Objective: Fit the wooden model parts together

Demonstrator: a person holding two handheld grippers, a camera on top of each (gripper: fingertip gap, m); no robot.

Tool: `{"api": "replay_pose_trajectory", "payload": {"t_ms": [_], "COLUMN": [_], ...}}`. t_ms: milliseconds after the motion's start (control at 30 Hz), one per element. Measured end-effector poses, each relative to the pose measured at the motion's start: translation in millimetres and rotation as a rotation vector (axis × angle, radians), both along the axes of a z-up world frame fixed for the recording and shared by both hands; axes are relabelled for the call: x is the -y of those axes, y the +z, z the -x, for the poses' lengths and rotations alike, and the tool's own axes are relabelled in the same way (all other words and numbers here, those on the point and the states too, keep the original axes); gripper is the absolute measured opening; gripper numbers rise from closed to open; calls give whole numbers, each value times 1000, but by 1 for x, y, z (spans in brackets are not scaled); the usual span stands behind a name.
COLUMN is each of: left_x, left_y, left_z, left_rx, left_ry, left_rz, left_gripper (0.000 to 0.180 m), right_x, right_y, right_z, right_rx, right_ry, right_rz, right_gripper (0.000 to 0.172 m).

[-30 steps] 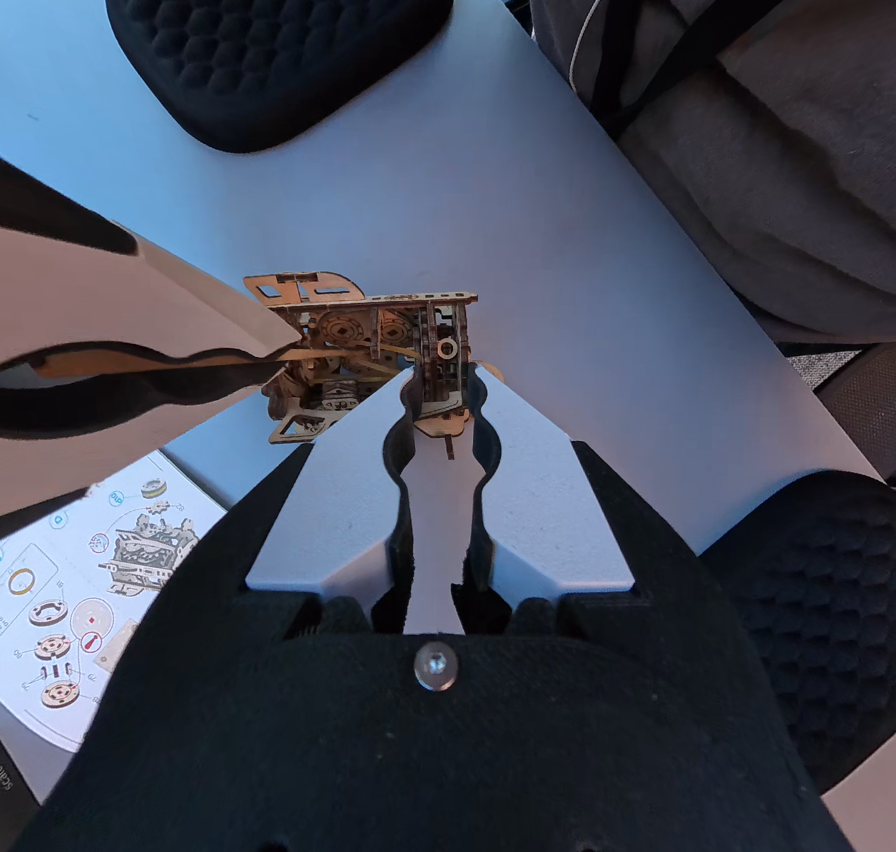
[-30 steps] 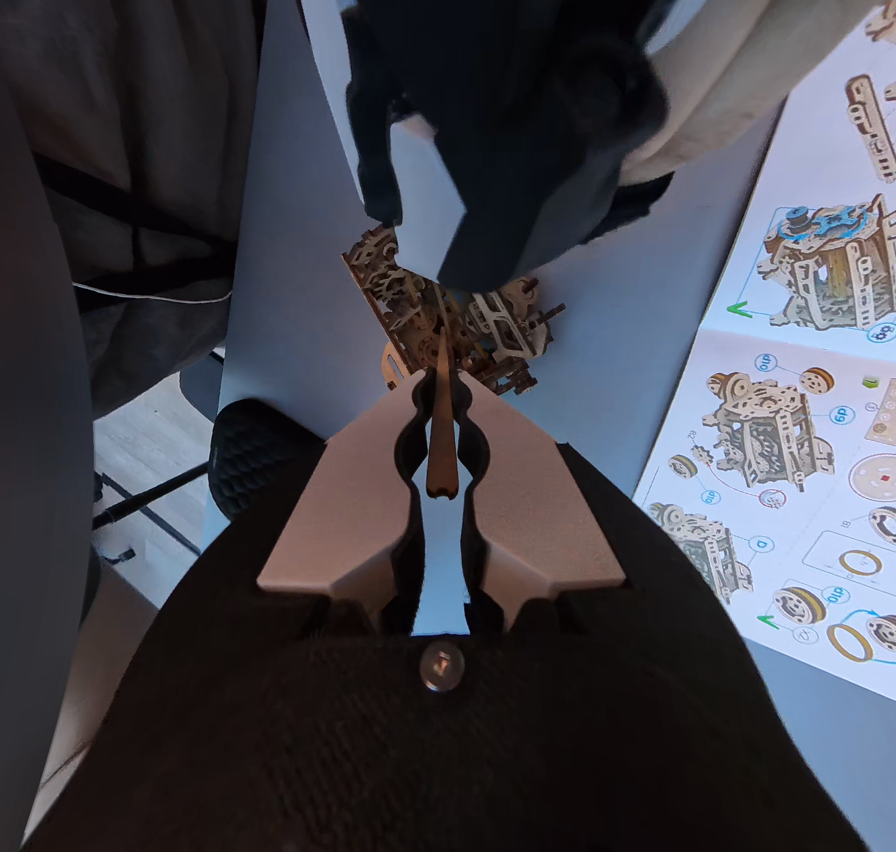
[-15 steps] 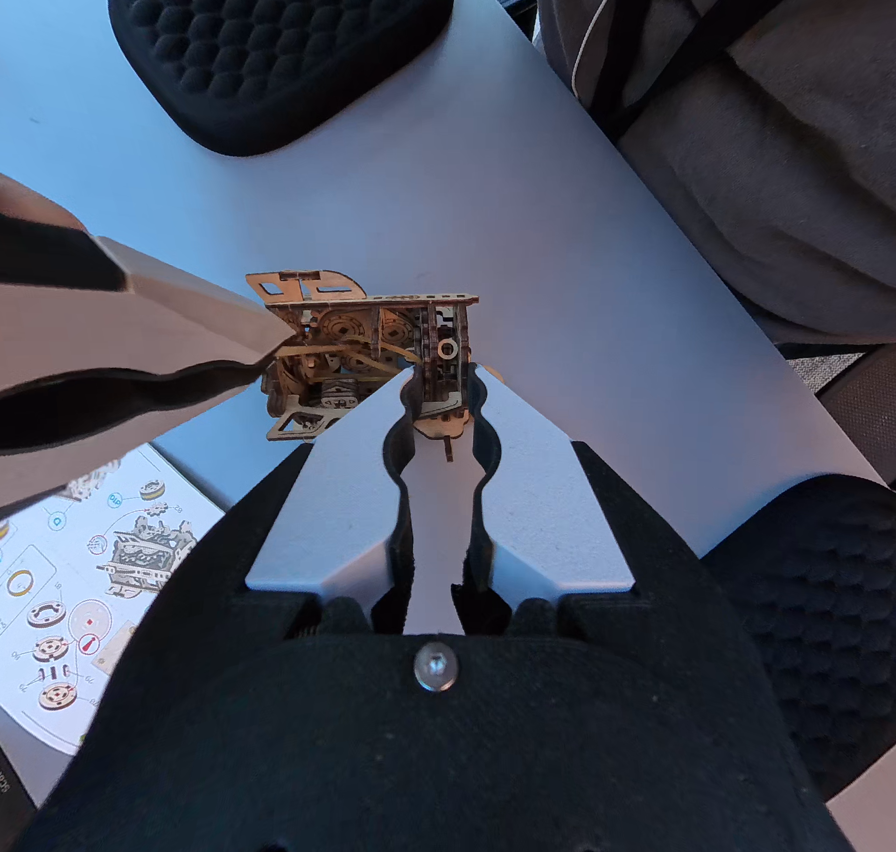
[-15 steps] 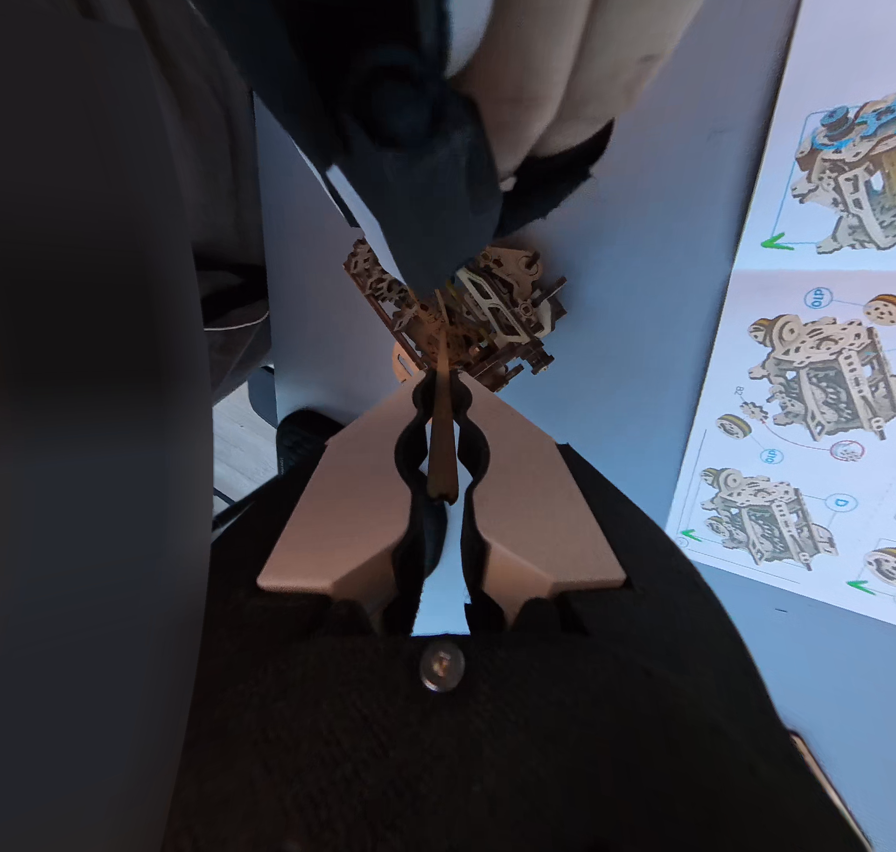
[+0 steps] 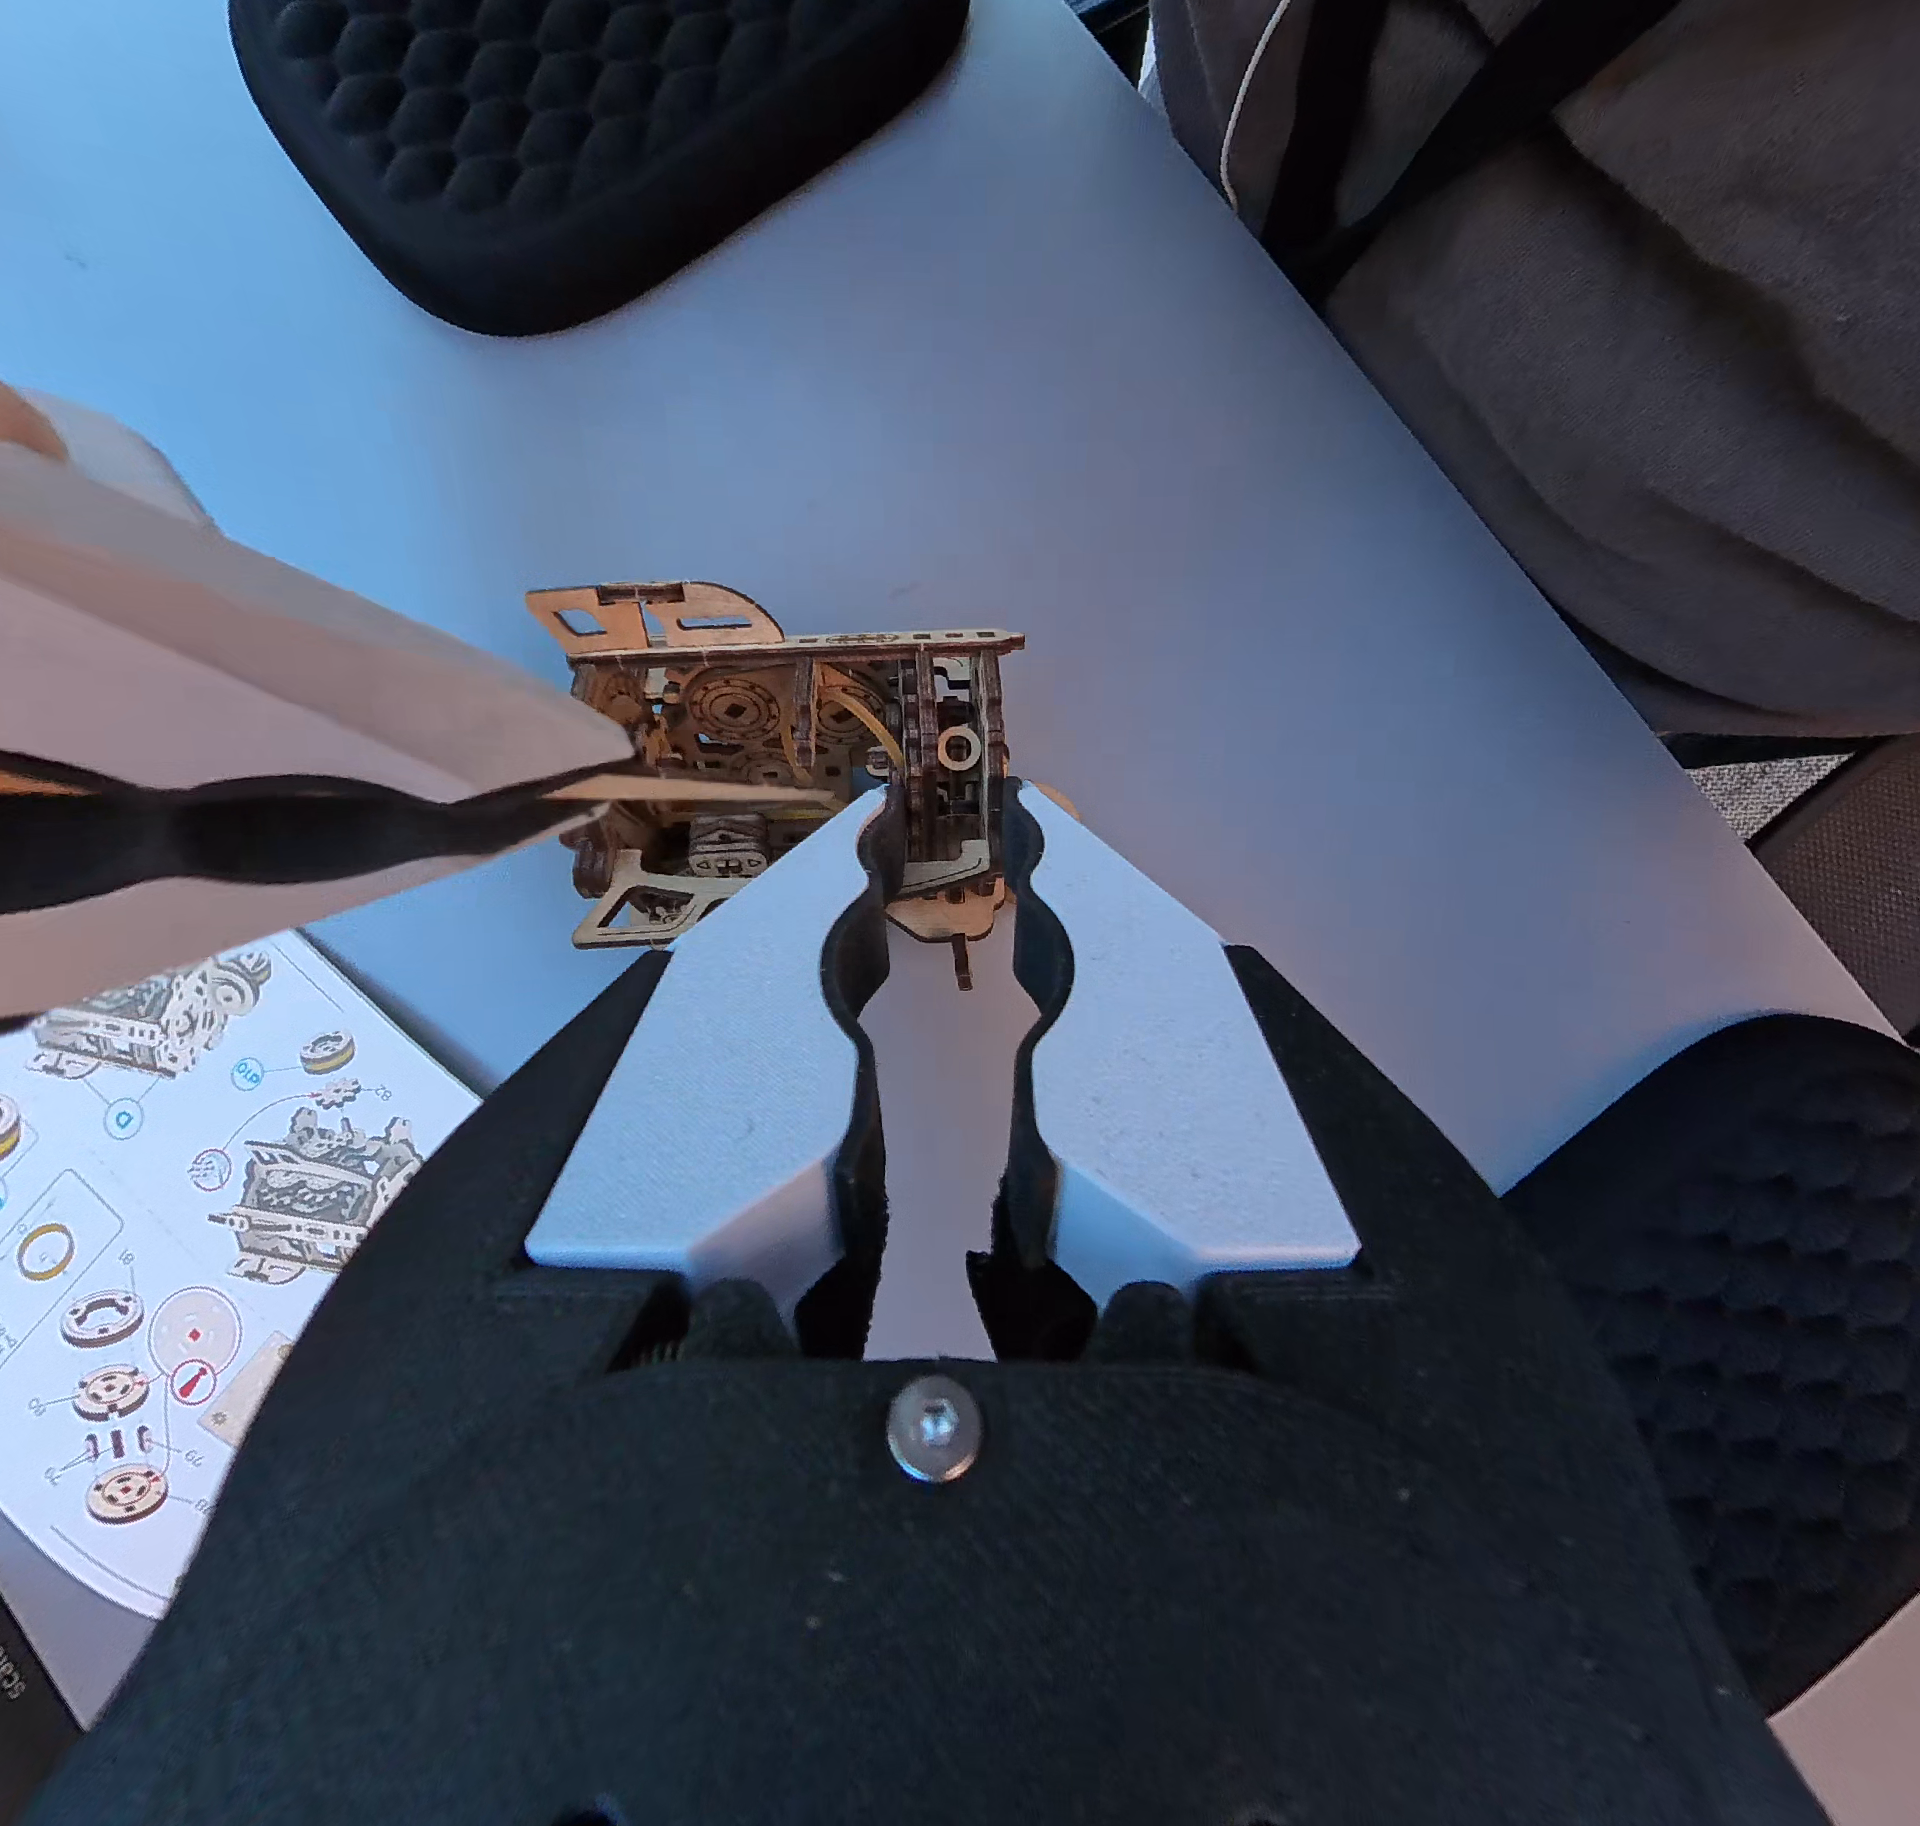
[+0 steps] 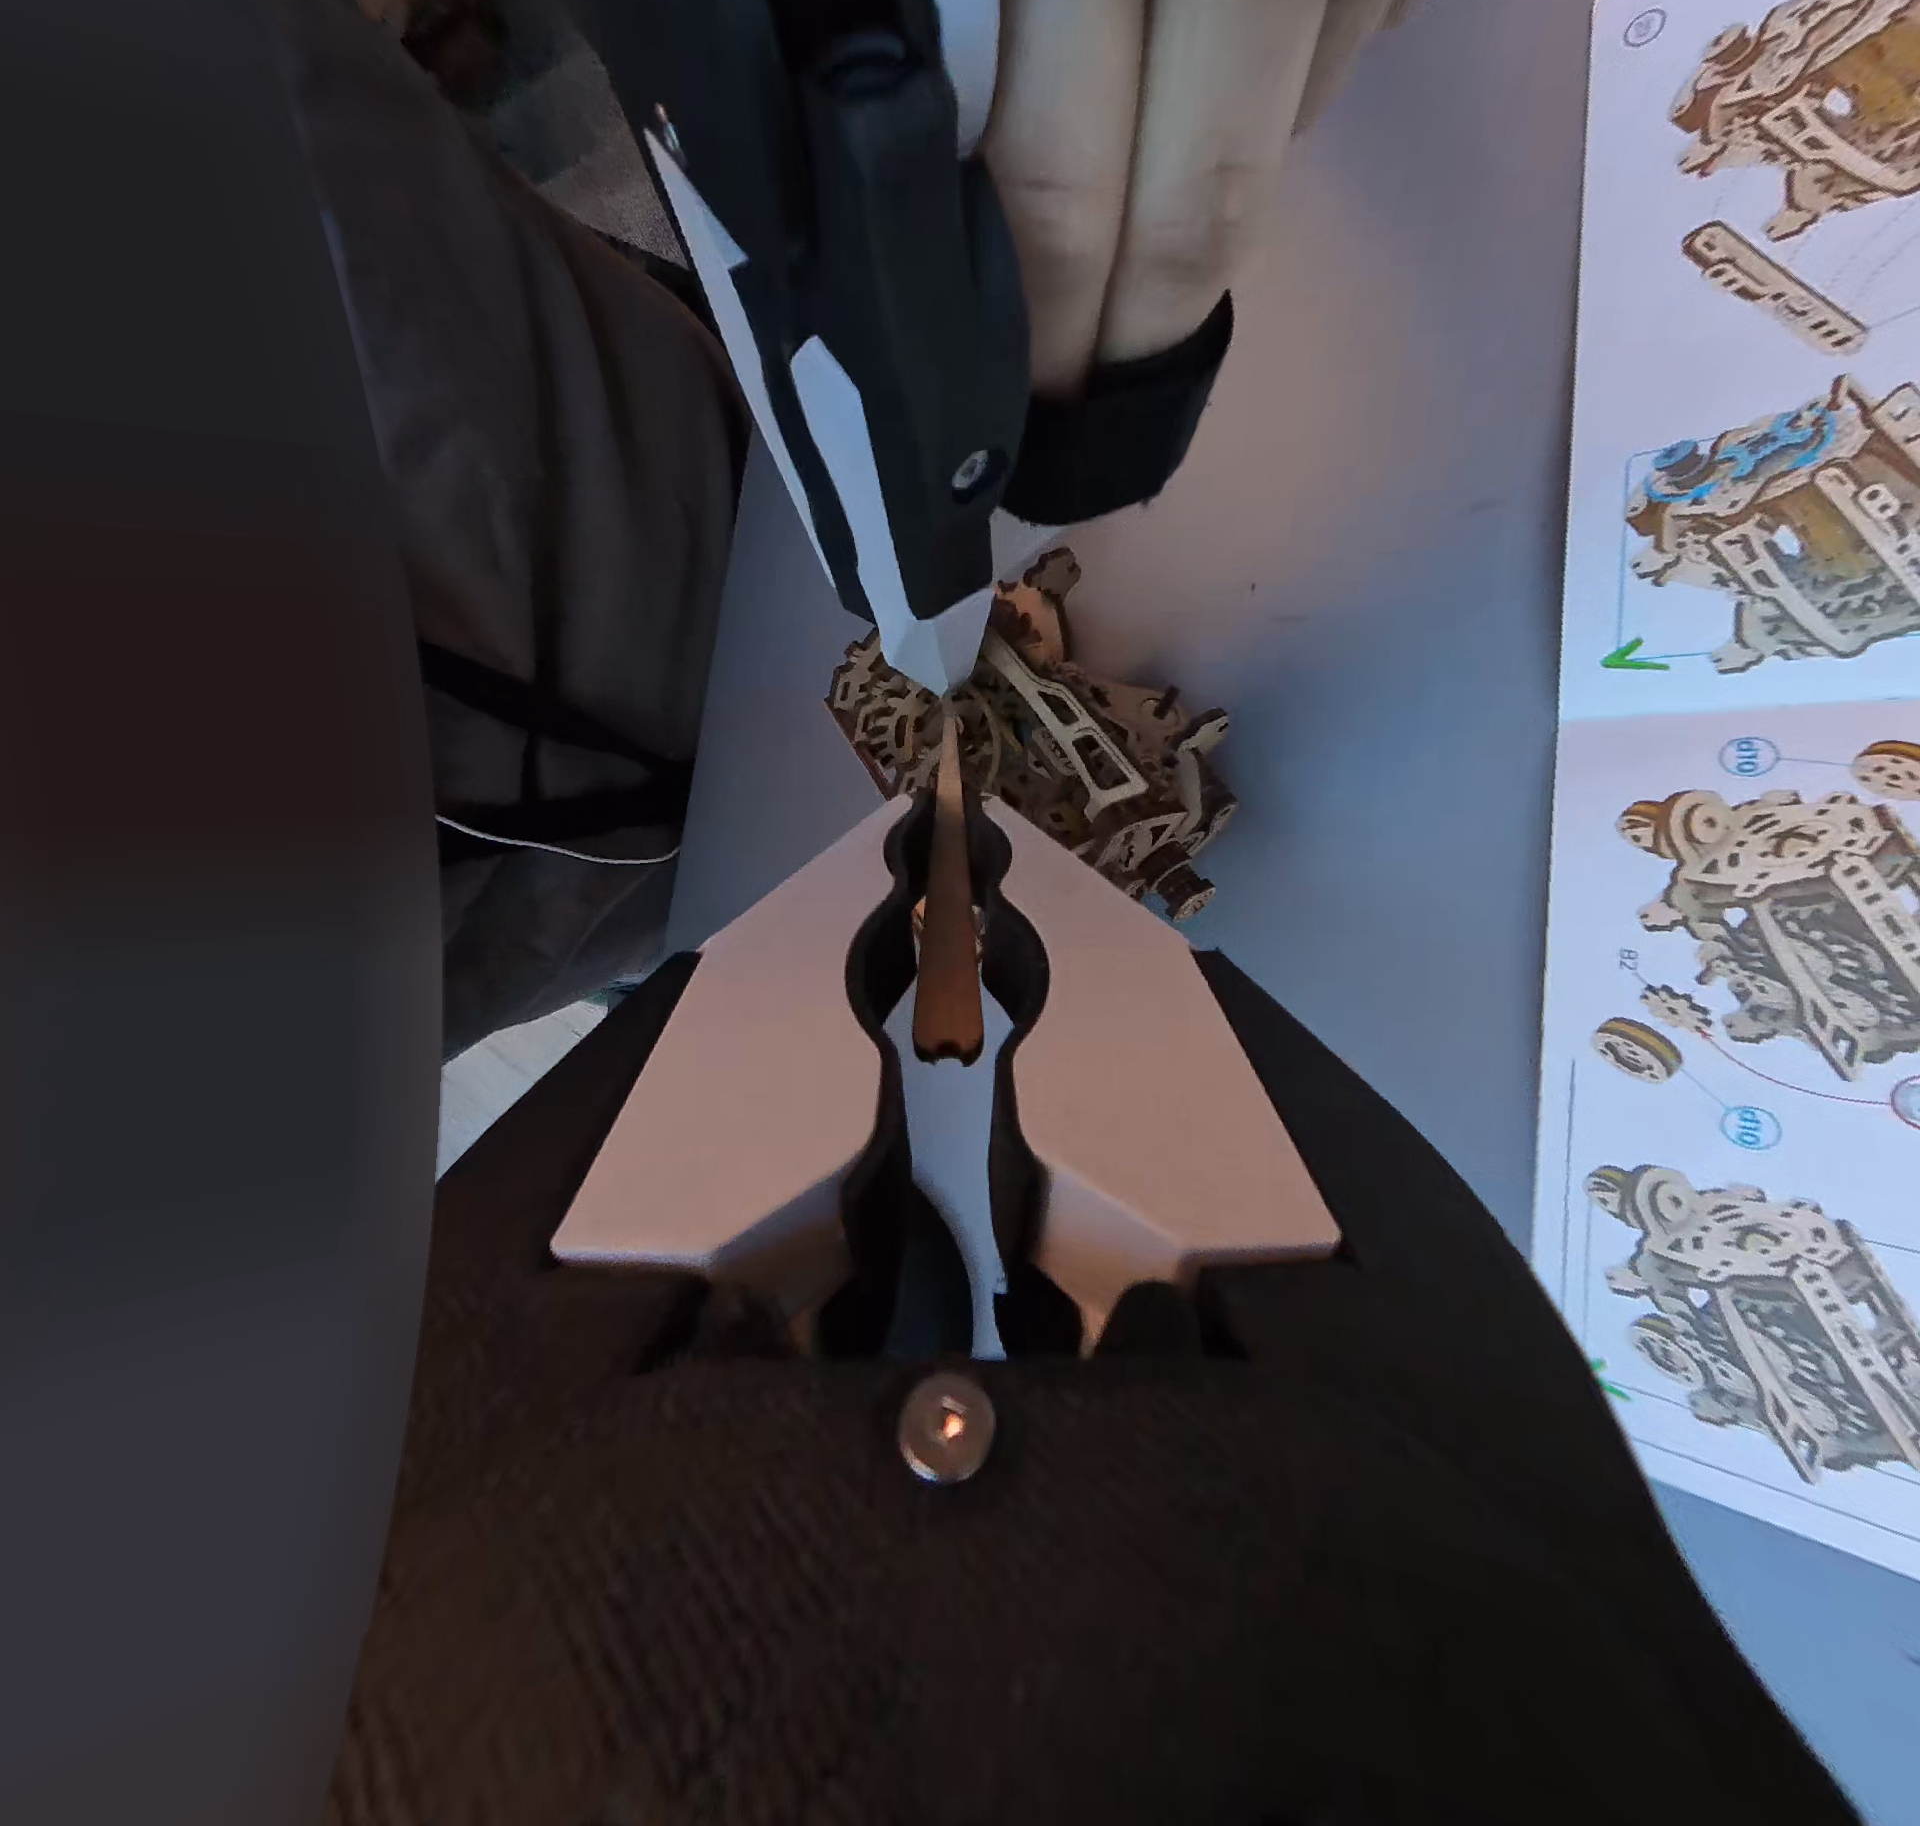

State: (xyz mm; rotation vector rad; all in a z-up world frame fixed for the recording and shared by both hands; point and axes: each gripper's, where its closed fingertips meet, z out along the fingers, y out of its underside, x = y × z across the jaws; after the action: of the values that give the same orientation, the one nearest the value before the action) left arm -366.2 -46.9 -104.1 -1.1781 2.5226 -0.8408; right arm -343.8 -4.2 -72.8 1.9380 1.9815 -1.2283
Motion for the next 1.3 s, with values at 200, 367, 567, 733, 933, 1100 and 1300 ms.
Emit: {"api": "replay_pose_trajectory", "payload": {"t_ms": [200,367,567,733,933,1100,1300], "left_x": [0,0,0,0,0,0,0], "left_y": [0,0,0,0,0,1,1], "left_z": [0,0,0,0,0,0,0], "left_rx": [3,0,2,1,1,0,1], "left_ry": [3,2,2,-1,0,1,2], "left_rz": [2,6,6,3,3,-1,0], "left_gripper": [16,16,16,16,16,16,16], "right_x": [9,11,12,12,12,12,10], "right_y": [-6,-9,-9,-10,-10,-10,-10], "right_z": [1,3,2,0,0,-2,0], "right_rx": [-35,-48,-46,-29,-15,-5,0], "right_ry": [-36,-30,-8,1,8,15,15], "right_rz": [142,170,169,165,149,150,153], "right_gripper": [3,3,3,3,3,3,3]}}
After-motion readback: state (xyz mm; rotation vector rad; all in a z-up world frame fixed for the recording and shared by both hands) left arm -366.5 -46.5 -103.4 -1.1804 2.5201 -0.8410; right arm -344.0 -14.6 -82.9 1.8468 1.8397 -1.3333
